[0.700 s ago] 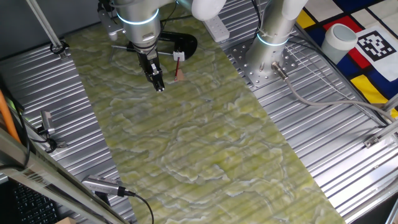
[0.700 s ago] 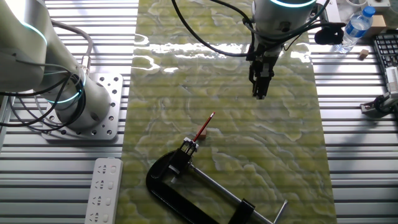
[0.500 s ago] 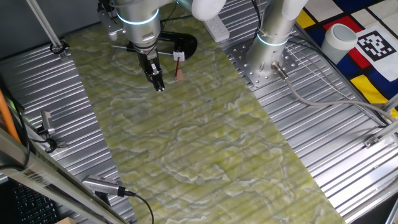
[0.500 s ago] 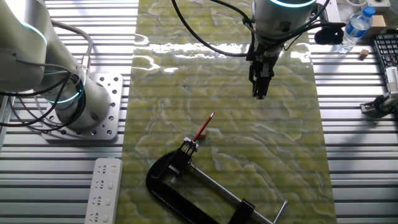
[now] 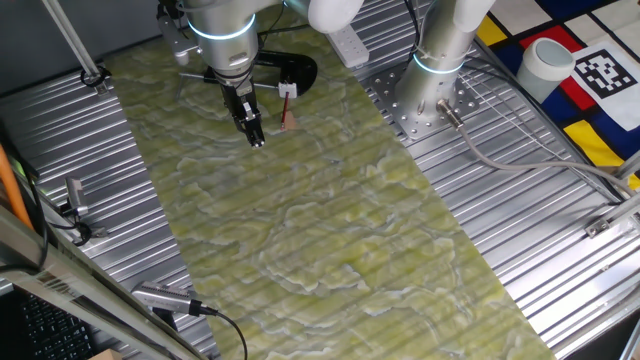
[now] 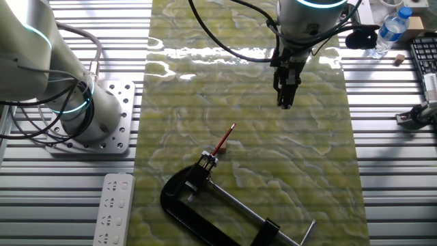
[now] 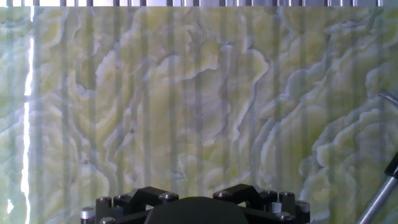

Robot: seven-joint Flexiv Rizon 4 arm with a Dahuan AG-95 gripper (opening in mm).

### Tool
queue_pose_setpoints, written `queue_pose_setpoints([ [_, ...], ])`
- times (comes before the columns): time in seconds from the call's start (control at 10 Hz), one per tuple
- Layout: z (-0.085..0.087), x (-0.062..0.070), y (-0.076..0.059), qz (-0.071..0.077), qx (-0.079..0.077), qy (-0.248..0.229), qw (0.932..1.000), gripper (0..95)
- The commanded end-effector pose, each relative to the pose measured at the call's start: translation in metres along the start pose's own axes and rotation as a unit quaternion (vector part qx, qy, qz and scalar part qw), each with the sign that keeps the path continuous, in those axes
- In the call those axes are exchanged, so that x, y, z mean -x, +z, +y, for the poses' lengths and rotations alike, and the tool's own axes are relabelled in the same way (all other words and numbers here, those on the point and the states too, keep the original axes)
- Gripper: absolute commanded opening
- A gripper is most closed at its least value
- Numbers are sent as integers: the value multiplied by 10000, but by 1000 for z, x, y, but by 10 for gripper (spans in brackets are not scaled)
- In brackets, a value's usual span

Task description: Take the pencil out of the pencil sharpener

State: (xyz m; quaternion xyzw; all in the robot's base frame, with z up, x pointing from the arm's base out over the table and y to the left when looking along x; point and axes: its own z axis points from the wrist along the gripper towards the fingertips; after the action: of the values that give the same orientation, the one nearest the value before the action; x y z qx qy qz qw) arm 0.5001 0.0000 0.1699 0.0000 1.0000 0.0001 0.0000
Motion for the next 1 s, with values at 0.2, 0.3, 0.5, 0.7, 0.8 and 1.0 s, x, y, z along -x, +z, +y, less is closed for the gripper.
queue_pose_setpoints([
  [0.2, 0, 0, 0, -96, 297, -1571, 9871, 0],
  [0.3, 0, 0, 0, -94, 296, -1574, 9870, 0],
  [0.5, 0, 0, 0, -95, 295, -1608, 9865, 0],
  [0.7, 0, 0, 0, -68, 303, -1916, 9810, 0],
  [0.8, -2, 0, 1, -82, 304, -2220, 9745, 0],
  [1.0, -9, -1, 4, -93, 310, -2635, 9641, 0],
])
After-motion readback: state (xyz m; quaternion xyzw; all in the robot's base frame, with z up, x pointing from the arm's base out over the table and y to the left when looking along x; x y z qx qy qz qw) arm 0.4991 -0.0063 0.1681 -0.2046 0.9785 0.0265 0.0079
